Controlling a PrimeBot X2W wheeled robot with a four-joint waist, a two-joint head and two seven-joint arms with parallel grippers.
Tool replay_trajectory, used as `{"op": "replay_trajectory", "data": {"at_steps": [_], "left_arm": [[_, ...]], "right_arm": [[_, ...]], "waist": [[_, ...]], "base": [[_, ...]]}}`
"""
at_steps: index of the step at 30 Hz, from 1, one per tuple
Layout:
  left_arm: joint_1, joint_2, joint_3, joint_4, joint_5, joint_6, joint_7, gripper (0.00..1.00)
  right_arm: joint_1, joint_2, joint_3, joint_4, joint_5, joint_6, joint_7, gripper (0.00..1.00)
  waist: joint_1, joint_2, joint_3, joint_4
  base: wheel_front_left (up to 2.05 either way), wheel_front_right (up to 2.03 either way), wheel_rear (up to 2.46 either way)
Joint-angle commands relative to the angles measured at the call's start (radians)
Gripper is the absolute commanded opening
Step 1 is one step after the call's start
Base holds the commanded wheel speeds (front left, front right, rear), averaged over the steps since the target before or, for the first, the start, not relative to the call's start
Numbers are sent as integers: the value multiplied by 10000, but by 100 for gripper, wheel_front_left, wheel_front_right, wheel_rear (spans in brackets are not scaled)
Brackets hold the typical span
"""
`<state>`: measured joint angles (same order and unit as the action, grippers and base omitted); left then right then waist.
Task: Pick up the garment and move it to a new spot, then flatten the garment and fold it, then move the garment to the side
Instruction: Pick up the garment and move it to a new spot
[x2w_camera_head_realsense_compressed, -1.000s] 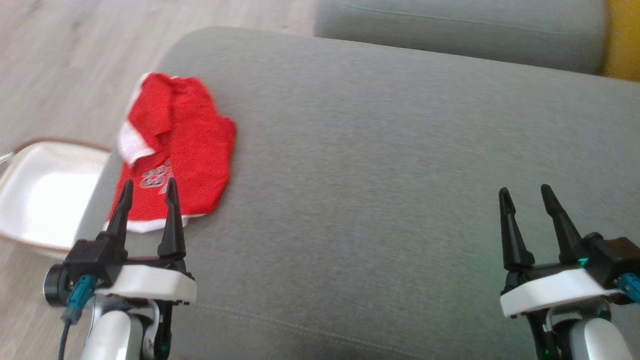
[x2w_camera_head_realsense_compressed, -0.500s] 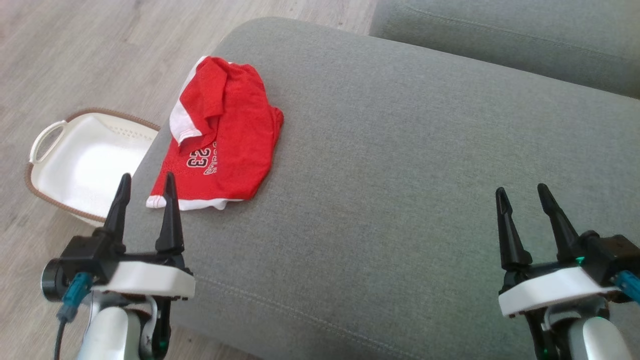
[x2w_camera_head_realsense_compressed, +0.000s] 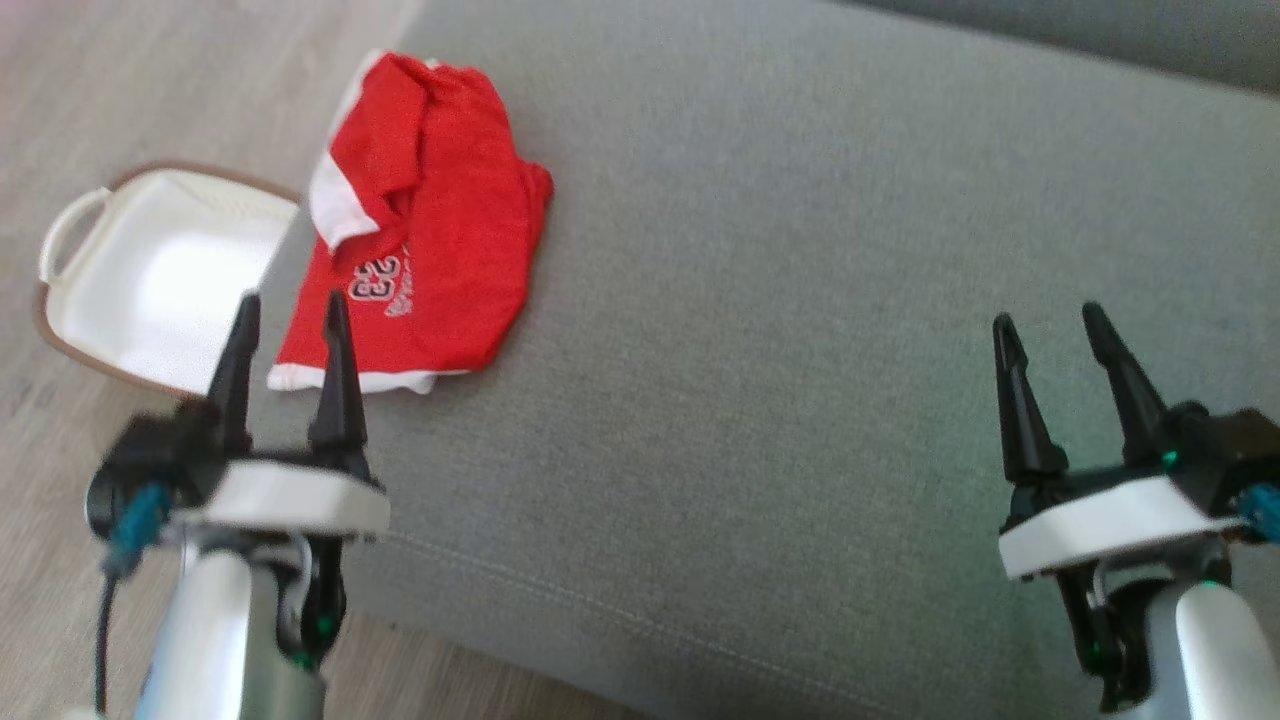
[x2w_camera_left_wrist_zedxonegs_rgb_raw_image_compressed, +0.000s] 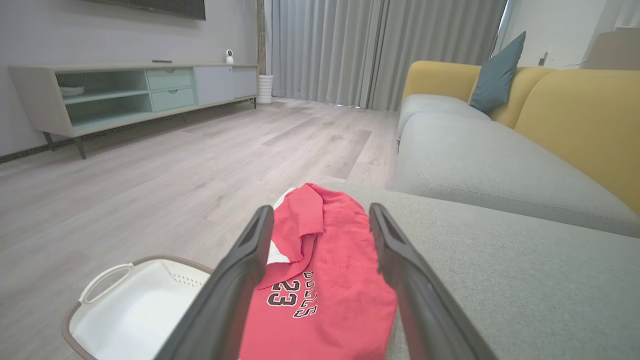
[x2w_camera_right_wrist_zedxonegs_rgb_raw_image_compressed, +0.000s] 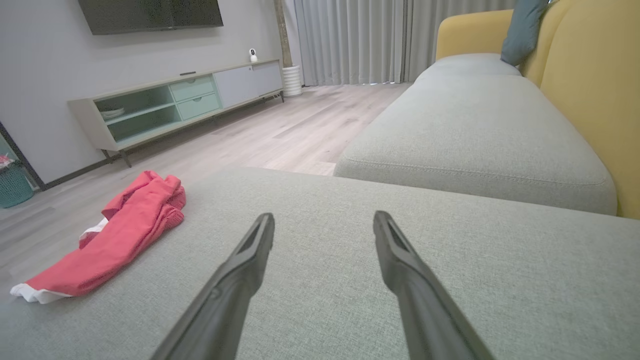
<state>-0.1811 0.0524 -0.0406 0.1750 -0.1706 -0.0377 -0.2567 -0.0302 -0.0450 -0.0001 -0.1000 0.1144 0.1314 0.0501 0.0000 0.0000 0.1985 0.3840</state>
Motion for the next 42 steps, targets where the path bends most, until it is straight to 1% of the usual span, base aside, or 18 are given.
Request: {"op": "replay_trajectory", "data": {"at_steps": [1, 6, 9, 10, 13, 16, 19, 23, 24, 25, 27, 29, 31, 34, 37, 40, 42], "left_arm": [[-711, 78, 474, -15, -105, -84, -51, 100], [-2089, 53, 522, 2014, -393, -513, -51, 100], [-2934, 207, 405, 3601, -548, -738, -51, 100], [-2934, 207, 405, 3601, -548, -738, -51, 100], [-3725, 363, 200, 5243, -842, -861, 35, 100], [-4392, 479, -23, 6616, -1167, -907, 566, 100], [-4896, 561, -322, 7612, -1583, -923, 1169, 100], [-5277, 694, -830, 8378, -2308, -926, 1918, 100], [-5328, 749, -995, 8432, -2434, -927, 1963, 58], [-5354, 857, -1139, 8465, -2489, -927, 1874, 0], [-5389, 1084, -1284, 8577, -2539, -928, 1573, 0], [-5394, 1279, -1354, 8626, -2471, -928, 1034, 0], [-5393, 1436, -1337, 8557, -2378, -841, 464, 0], [-5257, 1577, -1207, 8002, -2265, -581, 43, 0], [-4864, 1712, -1021, 6857, -2104, -366, -38, 0], [-4137, 1793, -840, 5128, -1798, -182, -46, 0], [-3527, 1796, -771, 4010, -1567, 34, -47, 0]], "right_arm": [[-463, -53, 284, -476, -132, -7, 87, 100], [-827, -53, 334, -758, -506, -7, 410, 100], [-1017, -53, 422, -816, -618, -7, 527, 100], [-1017, -53, 422, -816, -618, -7, 527, 100], [-1145, -53, 485, -782, -619, -7, 546, 100], [-1174, -53, 476, -718, -566, -7, 503, 100], [-1186, -53, 489, -645, -498, -7, 449, 100], [-1204, -53, 485, -549, -404, -7, 366, 100], [-1205, -53, 478, -528, -375, -7, 346, 100], [-1210, -53, 482, -503, -354, -7, 325, 100], [-1224, -53, 459, -467, -382, -7, 272, 100], [-1226, -53, 468, -415, -504, -7, 200, 100], [-1190, -53, 434, -384, -494, -7, 115, 100], [-1081, -53, 401, -299, -354, -7, -50, 100], [-961, -53, 360, -212, -193, -7, -225, 100], [-843, -53, 342, -128, 89, -7, -371, 100], [-748, -53, 356, -92, 201, -7, -461, 100]], "waist": [[0, 0, 636, -187], [0, 0, 1416, -357], [0, 0, 1707, -507], [0, 0, 1707, -507], [0, 0, 1832, -636], [0, 0, 1874, -713], [0, 0, 1891, -793], [0, 0, 1883, -879], [0, 0, 1876, -895], [0, 0, 1859, -920], [0, 0, 1822, -959], [0, 0, 1715, -1015], [0, 0, 1579, -1042], [0, 0, 1261, -1100], [0, 0, 888, -1166], [0, 0, 494, -1273], [0, 0, 222, -1358]], "base": [[0, 0, 0], [0, 0, 0], [0, 0, 0], [0, 0, 0], [0, 0, 0], [0, 0, 0], [0, 0, 0], [0, 0, 0], [0, 0, 0], [0, 0, 0], [0, 0, 0], [0, 0, 0], [0, 0, 0], [0, 0, 0], [0, 0, 0], [0, 0, 0], [0, 0, 0]]}}
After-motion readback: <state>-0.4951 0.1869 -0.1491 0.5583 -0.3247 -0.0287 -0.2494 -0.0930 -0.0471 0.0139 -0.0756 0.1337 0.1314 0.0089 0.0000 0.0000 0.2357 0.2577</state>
